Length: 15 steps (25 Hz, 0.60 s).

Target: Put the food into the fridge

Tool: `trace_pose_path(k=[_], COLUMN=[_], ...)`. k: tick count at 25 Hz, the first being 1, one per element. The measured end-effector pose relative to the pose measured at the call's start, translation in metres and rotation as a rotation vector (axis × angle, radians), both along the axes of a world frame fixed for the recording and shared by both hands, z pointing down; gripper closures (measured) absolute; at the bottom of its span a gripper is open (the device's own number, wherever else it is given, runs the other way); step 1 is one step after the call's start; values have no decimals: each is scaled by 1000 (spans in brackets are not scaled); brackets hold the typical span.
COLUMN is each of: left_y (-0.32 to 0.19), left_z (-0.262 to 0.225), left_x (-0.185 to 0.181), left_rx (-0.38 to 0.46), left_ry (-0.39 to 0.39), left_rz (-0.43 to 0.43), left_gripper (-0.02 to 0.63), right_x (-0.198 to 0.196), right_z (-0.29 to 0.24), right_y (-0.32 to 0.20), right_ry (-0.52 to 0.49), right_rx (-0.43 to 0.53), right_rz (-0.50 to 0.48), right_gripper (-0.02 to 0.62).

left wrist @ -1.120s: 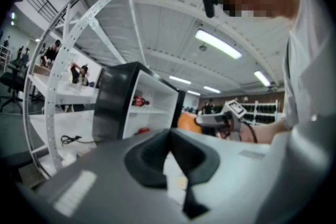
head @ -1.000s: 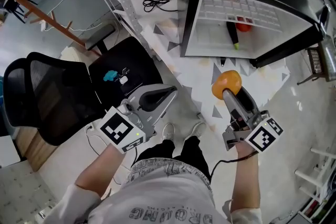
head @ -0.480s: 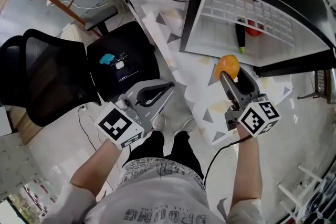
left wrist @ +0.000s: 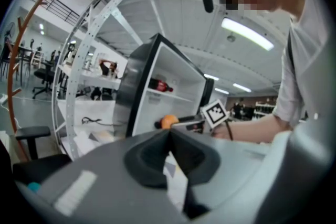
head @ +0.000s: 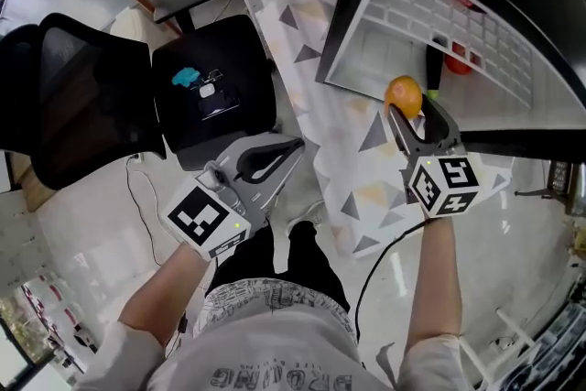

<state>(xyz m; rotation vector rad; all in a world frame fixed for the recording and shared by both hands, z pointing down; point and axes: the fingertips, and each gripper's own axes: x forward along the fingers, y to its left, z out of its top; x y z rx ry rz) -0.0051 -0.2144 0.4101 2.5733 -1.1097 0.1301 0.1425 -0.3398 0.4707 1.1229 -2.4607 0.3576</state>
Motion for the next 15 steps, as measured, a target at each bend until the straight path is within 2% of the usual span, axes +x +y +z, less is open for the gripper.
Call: trace_pose_path(k=[8,15], left_y=[-1,1], left_z=[8,18], left_x=[-3,-8], left_rx=[-6,-20], left_ry=[-3,-9], left_rz=[-53,-75], left_gripper=[600,600], right_x=[-8,-18], right_z=[23,47], right_y=[-27,-44], right_ry=[192,447], right_rx=[85,189], right_rz=[-77,-161], right_gripper=[339,339])
